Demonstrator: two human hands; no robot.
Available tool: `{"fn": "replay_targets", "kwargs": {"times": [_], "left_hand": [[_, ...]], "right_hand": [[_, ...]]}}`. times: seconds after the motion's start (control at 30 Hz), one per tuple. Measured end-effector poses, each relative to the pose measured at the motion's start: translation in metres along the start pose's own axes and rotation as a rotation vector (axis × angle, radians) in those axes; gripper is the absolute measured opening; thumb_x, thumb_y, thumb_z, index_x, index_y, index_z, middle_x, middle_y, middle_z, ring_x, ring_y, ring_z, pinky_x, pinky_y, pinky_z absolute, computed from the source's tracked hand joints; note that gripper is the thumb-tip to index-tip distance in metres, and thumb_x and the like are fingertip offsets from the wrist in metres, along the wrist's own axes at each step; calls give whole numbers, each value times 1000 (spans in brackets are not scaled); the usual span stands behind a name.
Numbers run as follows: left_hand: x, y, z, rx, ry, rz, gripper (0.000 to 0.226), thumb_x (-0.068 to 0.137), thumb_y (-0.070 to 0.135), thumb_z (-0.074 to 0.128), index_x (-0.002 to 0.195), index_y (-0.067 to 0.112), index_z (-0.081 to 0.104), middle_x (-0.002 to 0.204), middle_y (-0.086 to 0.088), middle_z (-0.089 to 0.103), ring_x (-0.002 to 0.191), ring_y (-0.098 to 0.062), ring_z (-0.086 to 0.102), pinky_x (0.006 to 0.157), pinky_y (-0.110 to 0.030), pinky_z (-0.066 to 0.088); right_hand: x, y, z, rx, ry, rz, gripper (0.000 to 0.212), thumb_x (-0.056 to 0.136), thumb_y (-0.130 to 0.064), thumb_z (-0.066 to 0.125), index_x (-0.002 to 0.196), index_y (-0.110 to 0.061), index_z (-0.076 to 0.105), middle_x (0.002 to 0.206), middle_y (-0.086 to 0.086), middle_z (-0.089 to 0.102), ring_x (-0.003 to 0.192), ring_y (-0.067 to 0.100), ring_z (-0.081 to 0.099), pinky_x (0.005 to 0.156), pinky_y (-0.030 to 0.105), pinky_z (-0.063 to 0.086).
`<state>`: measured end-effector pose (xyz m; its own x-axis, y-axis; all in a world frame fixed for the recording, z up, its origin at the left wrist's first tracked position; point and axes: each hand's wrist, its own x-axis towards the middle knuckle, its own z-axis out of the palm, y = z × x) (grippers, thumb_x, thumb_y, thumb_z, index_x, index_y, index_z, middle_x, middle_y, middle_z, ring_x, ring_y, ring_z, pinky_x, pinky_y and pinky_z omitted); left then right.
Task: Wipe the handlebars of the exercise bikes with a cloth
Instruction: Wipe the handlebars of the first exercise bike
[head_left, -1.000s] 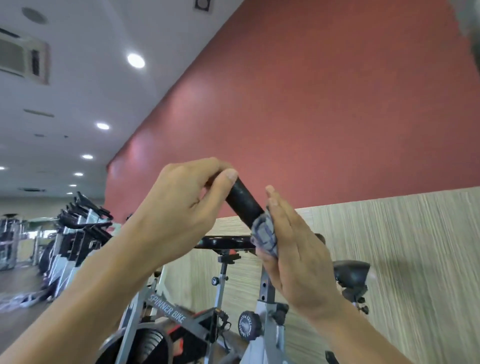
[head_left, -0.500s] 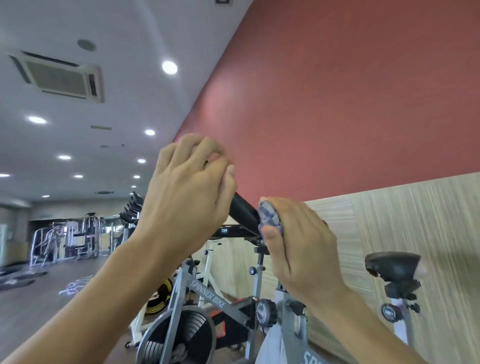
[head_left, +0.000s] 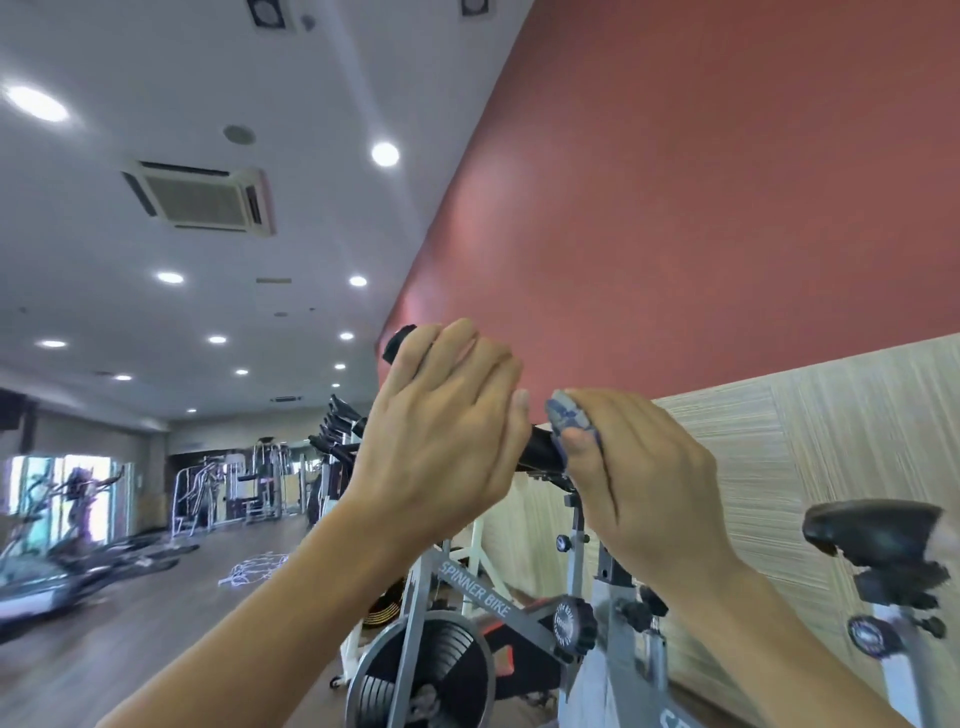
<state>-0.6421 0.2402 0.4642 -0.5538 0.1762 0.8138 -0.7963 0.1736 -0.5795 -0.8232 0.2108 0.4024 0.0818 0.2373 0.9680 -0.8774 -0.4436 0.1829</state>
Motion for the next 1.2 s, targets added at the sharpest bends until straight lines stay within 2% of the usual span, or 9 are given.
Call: {"fn": "replay_targets", "kwargs": {"times": [0.17, 0.3, 0.43, 0.53, 0.63, 0.73, 1.03, 1.13, 1.2], "left_hand": [[1, 1, 5, -5, 106, -1, 39, 104, 22, 37, 93, 11, 73, 94, -2, 71, 91, -29, 62, 100, -41, 39], [3, 11, 13, -9, 182, -81, 40, 103, 20, 39, 83, 11, 72, 85, -2, 71, 76, -28, 57, 96, -41, 38], [4, 10, 18, -19, 268, -76, 41, 104, 18, 40, 78, 10, 71, 79, -3, 71, 72, -29, 56, 93, -41, 37], [4, 11, 20, -23, 310, -111, 43, 103, 16, 42, 71, 11, 69, 73, -1, 68, 66, -29, 51, 92, -39, 34], [2, 11, 21, -9, 317, -126, 46, 103, 17, 41, 65, 11, 67, 67, -1, 66, 64, -26, 47, 92, -38, 34], [5, 14, 18, 13, 297, -159, 50, 100, 19, 42, 55, 10, 63, 57, -1, 62, 63, -19, 36, 91, -39, 38], [38, 25, -28, 41, -441, -57, 46, 76, 16, 65, 49, 25, 29, 41, -5, 49, 40, -20, 45, 61, -34, 39], [59, 20, -35, -37, -879, -75, 33, 96, 24, 37, 64, 23, 47, 67, -4, 62, 61, -24, 51, 71, -36, 41], [73, 18, -40, -52, -1003, -28, 39, 103, 26, 23, 68, 22, 40, 74, -1, 59, 63, -21, 39, 71, -36, 32]], "right_hand": [[-18, 46, -2, 218, -38, 108, 61, 111, -49, 22, 128, -9, 64, 115, -4, 67, 103, 9, 62, 83, 32, 57], [-11, 21, 0, 191, 69, 126, 61, 111, -43, 23, 113, -5, 71, 101, 4, 73, 93, 9, 59, 82, 9, 42], [-6, 18, 6, 82, 64, -53, 58, 111, -42, 28, 114, -5, 72, 104, 2, 74, 96, 14, 65, 84, 19, 47], [-13, 40, 5, 281, 46, 58, 47, 111, -42, 28, 107, -21, 70, 89, -13, 65, 78, 7, 59, 74, 13, 46], [-14, 48, -1, 600, -51, 382, 37, 106, -40, 35, 72, -30, 49, 57, -11, 43, 47, 20, 45, 46, 40, 43], [-2, 41, -10, 536, -172, 394, 43, 101, -41, 38, 65, -18, 44, 51, 1, 48, 47, 29, 49, 47, 48, 44], [41, 22, -39, 218, -746, 462, 50, 101, -54, 24, 66, -25, 45, 61, -4, 49, 61, 14, 48, 57, 37, 38], [56, 12, -39, 100, -996, 614, 52, 107, -45, 23, 106, -13, 64, 120, 9, 63, 114, 24, 53, 94, 41, 38], [68, 9, -37, 36, -1161, 737, 71, 105, -51, 16, 135, 3, 50, 150, 23, 42, 139, 32, 37, 114, 38, 25]]}}
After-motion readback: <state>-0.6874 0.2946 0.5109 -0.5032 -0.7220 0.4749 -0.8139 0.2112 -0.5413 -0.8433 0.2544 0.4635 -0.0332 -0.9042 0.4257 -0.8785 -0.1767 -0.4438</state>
